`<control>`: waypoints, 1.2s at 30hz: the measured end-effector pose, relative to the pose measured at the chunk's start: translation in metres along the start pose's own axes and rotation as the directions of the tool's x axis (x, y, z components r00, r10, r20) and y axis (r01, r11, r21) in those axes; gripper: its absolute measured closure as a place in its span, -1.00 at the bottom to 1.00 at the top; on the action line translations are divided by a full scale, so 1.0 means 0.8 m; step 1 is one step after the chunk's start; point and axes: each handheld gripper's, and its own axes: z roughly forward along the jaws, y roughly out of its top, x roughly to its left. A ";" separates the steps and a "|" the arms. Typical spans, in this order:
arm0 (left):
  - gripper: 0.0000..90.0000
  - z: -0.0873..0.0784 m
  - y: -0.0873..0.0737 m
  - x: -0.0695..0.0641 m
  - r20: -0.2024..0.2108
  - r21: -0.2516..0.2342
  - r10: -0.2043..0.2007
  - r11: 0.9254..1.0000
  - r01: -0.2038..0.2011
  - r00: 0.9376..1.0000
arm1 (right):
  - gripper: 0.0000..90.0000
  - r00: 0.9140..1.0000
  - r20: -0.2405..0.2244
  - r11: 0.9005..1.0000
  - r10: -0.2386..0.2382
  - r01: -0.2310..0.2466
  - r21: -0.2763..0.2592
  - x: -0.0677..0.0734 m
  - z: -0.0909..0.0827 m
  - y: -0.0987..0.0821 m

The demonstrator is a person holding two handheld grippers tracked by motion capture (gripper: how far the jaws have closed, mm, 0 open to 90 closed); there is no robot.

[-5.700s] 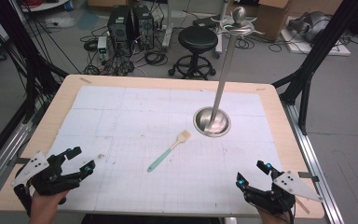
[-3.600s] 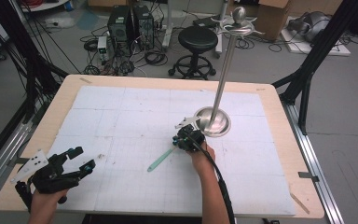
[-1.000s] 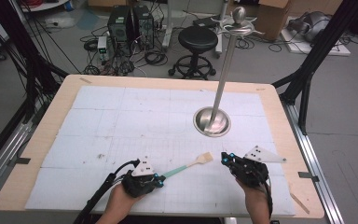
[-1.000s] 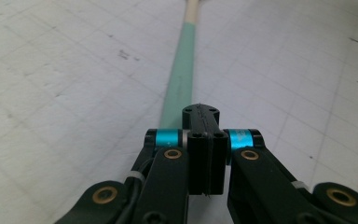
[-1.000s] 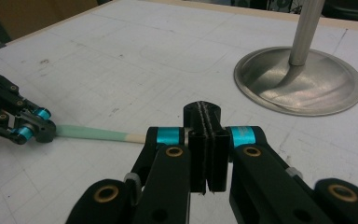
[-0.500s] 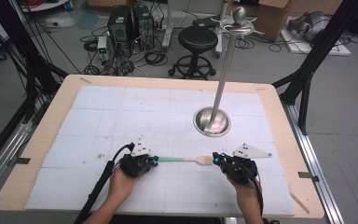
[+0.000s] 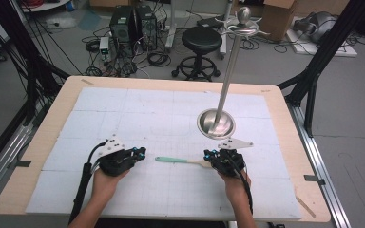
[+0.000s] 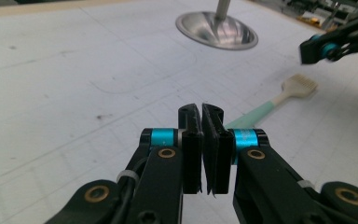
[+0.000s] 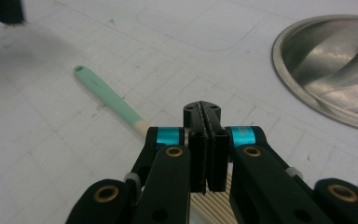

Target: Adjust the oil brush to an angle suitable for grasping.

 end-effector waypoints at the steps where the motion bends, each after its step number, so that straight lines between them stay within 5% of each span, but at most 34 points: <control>1: 0.93 -0.007 0.000 0.004 -0.003 -0.015 -0.005 1.000 0.005 1.000 | 1.00 1.000 0.009 1.000 0.007 -0.007 0.028 -0.003 0.009 0.000; 8: 0.94 -0.049 0.000 0.024 -0.011 -0.068 -0.010 0.998 0.010 1.000 | 1.00 1.000 0.027 0.995 0.015 -0.018 0.101 -0.010 0.022 -0.006; 18: 0.83 -0.094 -0.013 0.039 -0.041 -0.080 0.020 0.997 -0.023 0.999 | 1.00 0.999 0.015 0.993 0.032 -0.033 0.117 -0.013 0.014 -0.009; 27: 0.75 -0.107 -0.015 0.043 -0.029 -0.132 -0.005 0.991 0.001 1.000 | 1.00 0.998 -0.002 0.992 0.059 -0.059 0.112 -0.007 0.002 -0.020; 36: 0.72 -0.114 -0.013 0.044 -0.012 -0.152 -0.016 0.988 0.014 1.000 | 1.00 0.998 -0.045 0.990 0.033 -0.026 0.136 0.017 -0.016 -0.033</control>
